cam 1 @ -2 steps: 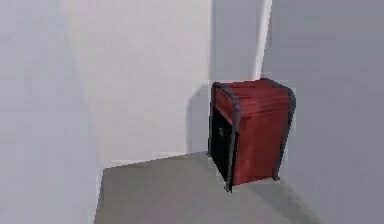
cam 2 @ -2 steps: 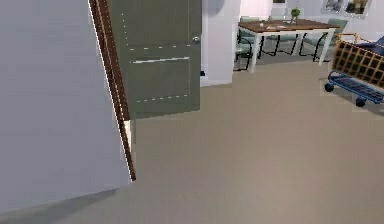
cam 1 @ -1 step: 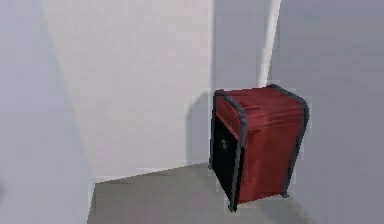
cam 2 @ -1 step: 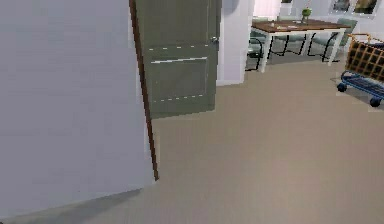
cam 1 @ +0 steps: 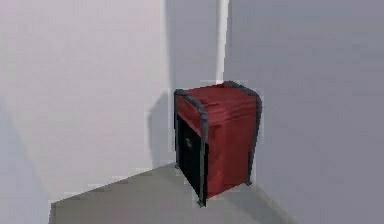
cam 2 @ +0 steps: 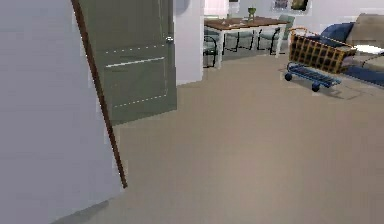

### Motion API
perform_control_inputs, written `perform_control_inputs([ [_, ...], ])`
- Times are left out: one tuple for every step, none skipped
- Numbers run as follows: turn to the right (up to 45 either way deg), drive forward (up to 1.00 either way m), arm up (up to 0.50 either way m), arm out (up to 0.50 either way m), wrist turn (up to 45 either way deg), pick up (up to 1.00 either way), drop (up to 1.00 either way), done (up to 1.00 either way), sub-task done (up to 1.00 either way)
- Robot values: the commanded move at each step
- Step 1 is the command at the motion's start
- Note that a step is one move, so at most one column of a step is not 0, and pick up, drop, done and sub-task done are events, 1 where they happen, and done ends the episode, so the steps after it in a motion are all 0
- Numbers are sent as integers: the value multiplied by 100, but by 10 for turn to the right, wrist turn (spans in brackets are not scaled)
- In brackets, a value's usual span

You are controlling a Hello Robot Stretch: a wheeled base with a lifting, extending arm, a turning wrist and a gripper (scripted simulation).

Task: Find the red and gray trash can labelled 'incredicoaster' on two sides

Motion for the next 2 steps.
perform_control_inputs([
  [0, 40, 0, 0, 0, 0, 0, 0, 0],
  [0, 0, 0, 0, 0, 0, 0, 100, 0],
])
